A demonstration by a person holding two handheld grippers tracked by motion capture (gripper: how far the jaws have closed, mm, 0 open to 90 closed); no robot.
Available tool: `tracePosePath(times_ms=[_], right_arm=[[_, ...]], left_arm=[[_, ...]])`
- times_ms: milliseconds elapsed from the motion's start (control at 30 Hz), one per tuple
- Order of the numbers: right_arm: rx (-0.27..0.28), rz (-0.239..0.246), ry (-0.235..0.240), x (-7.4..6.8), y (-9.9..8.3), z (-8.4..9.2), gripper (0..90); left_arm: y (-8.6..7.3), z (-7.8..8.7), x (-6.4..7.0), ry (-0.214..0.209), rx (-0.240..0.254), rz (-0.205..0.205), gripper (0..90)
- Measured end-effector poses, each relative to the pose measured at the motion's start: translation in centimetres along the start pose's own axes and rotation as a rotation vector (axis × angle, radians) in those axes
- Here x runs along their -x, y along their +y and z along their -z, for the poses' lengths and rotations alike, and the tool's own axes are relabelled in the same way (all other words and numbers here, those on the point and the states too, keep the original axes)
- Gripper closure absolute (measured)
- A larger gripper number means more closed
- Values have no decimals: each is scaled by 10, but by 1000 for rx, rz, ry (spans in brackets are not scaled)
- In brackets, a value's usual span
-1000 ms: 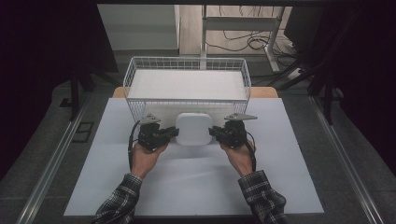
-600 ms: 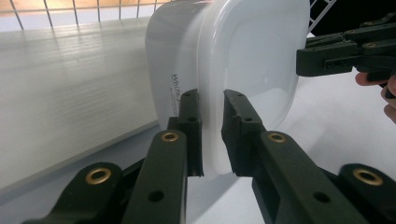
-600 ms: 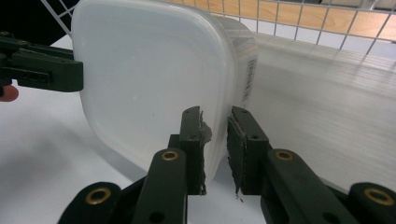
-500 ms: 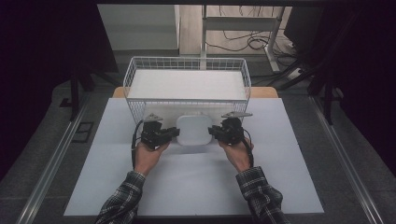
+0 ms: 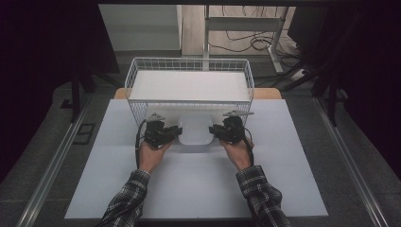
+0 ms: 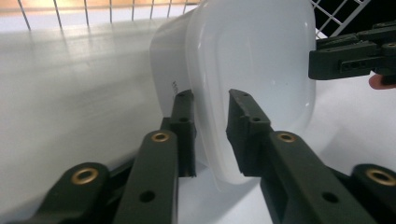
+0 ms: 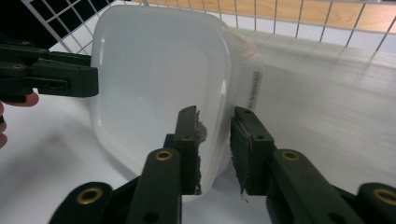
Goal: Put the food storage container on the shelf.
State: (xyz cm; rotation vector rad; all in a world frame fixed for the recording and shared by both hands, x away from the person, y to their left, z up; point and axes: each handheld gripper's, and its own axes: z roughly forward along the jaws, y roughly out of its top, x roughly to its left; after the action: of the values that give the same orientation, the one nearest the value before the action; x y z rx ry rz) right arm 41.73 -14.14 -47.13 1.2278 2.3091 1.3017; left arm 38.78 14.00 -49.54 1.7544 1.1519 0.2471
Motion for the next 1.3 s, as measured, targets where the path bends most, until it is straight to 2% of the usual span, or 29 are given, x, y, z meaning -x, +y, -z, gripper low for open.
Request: tracePosePath(times_ms=[33,67,100,133,167,200,233,267,300,333,400,433,533,567,600,667,700,733,800,833,867,900,967,1033,1067,1133,1233,1267,1300], right_arm=[[3,6,-13,0,1,-4,677],[3,6,-13,0,1,-4,677],[15,1,-30,0,3,-7,692],[15,1,-30,0,3,-7,692],[21,10,-37,0,3,-8,698],[40,32,-74,-2,7,-11,702],[46,41,-95,-3,9,-13,702],[49,47,-116,-5,10,-14,705],[49,47,-116,-5,10,-14,705],[61,65,-150,-7,13,-18,708],[63,72,-162,-7,14,-18,713],[81,71,-154,-8,15,-14,729],[84,77,-138,-9,15,-8,763],[88,90,-115,-9,14,-2,838],[89,94,-97,-9,12,1,860],[91,104,-82,-10,11,4,880],[93,125,-70,-13,7,10,892],[93,125,-70,-13,7,10,892],[98,127,-51,-16,1,18,893],[102,121,-42,-17,-2,22,894],[102,121,-42,-17,-2,22,894],[103,118,-19,-21,-8,27,894],[99,122,-15,-23,-10,28,893],[85,136,12,-30,-16,30,894],[75,138,29,-33,-19,29,894],[71,144,34,-36,-21,27,893],[34,167,55,-45,-26,10,894],[17,171,56,-47,-27,5,893],[10,184,55,-49,-28,-1,894]], left_arm=[[3,-3,-2,23,14,-13,681],[3,-3,-2,23,14,-13,674],[6,-5,-2,55,18,-31,663],[6,-5,-2,55,18,-31,654],[8,-7,-2,76,29,-38,654],[9,-8,-3,87,34,-51,644],[12,-12,-2,117,48,-59,642],[12,-12,-2,117,48,-59,634],[13,-13,-2,132,49,-61,634],[14,-15,-2,152,54,-65,608],[16,-15,1,178,64,-78,600],[15,-11,3,150,80,-74,547],[12,-6,5,144,78,-86,517],[7,2,8,116,84,-83,465],[5,6,9,102,87,-89,441],[2,11,12,104,86,-100,380],[-4,19,17,96,79,-134,332],[-4,19,17,96,79,-134,293],[-17,39,26,110,60,-180,194],[-22,46,28,106,60,-189,149],[-22,46,28,106,60,-189,122],[-29,55,30,103,57,-194,87],[-44,71,31,103,49,-187,76],[-57,82,31,87,46,-172,41],[-67,92,31,98,38,-172,37],[-71,96,33,108,38,-183,30],[-94,109,38,119,47,-212,21],[-94,109,38,119,47,-212,22],[-102,112,40,125,31,-244,21]])
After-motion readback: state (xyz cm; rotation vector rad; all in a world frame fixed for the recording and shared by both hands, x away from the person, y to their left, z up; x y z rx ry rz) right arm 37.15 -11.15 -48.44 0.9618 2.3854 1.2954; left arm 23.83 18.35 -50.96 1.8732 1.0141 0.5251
